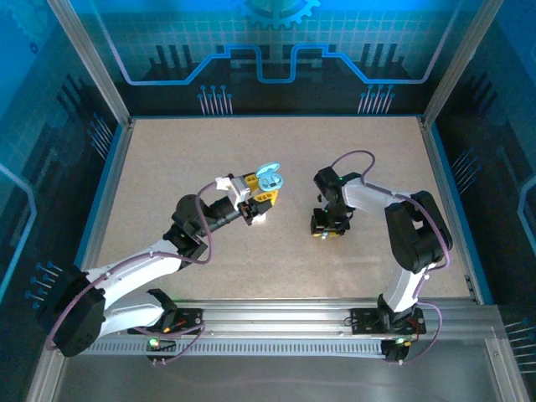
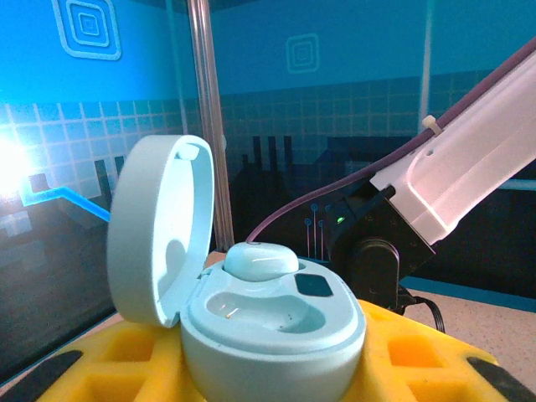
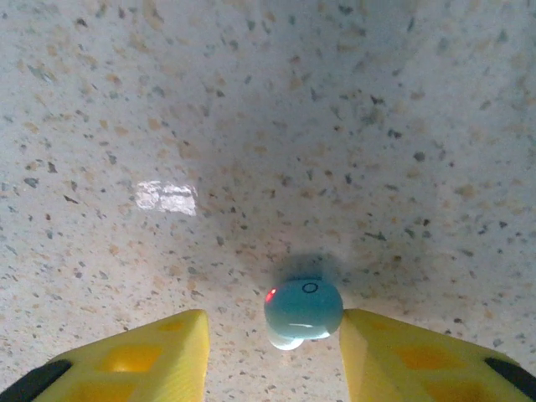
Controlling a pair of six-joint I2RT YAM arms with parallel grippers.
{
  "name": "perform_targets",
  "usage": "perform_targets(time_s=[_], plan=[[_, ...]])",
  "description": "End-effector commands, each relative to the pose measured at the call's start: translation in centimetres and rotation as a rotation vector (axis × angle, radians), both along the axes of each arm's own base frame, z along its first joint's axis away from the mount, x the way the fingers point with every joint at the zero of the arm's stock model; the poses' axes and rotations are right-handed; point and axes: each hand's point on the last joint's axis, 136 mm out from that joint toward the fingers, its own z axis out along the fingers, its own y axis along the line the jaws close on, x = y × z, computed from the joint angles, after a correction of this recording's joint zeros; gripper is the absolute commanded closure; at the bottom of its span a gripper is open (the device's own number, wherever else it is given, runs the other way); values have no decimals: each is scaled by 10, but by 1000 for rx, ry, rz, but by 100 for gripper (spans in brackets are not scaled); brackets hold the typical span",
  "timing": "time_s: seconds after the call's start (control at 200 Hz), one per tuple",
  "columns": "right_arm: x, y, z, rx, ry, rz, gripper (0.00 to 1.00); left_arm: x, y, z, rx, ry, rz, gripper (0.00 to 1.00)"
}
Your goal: Insert the wireless bluetooth earbuds into the charging case
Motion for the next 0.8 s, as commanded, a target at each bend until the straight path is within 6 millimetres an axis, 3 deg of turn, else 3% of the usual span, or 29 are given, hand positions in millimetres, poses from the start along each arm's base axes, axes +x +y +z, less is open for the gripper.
perform_targets(time_s=[0.0,0.795], plan=[[13,0,0,-4,-17,16,54,-4,1,10,-12,-39,3,68],[18,16,-1,23,-2,29,63,-5,4,9,-13,-41,12,68]])
